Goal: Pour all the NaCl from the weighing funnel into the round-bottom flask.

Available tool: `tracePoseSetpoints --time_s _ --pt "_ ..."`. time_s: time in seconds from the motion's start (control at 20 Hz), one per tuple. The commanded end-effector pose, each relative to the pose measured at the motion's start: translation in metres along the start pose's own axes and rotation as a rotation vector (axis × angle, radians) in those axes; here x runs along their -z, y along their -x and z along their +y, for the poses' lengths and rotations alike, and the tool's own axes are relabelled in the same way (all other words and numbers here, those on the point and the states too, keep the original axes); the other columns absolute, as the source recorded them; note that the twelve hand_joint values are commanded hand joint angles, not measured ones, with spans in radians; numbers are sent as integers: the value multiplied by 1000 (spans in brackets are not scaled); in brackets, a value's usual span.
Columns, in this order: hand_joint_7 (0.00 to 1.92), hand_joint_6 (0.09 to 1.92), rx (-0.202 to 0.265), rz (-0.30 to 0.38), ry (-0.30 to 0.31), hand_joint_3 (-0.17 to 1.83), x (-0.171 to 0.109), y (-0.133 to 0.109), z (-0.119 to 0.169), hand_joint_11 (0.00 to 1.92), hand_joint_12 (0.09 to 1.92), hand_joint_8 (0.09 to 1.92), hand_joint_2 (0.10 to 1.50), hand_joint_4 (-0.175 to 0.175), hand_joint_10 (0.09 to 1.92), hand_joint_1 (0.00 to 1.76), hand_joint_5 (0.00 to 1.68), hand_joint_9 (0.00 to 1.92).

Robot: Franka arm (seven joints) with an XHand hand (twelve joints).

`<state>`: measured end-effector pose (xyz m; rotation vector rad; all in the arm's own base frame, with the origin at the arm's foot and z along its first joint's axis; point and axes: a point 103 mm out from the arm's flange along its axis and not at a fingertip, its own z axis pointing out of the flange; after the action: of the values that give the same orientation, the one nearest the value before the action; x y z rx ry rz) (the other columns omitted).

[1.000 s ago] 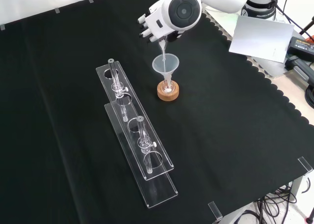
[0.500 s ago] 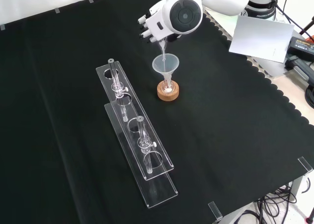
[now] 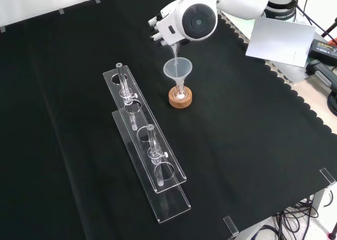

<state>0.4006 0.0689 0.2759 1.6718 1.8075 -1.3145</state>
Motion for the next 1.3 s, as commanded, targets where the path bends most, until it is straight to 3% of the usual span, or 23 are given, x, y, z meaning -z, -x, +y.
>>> tracePoseSetpoints --time_s 0.05,1.3 --pt "742 594 -4 -19 -10 646 4 -3 0 952 952 623 644 175 155 1132 1315 1161" --pt "741 599 -23 -109 -39 650 18 -7 -1 951 950 624 643 175 146 1132 1313 1153"
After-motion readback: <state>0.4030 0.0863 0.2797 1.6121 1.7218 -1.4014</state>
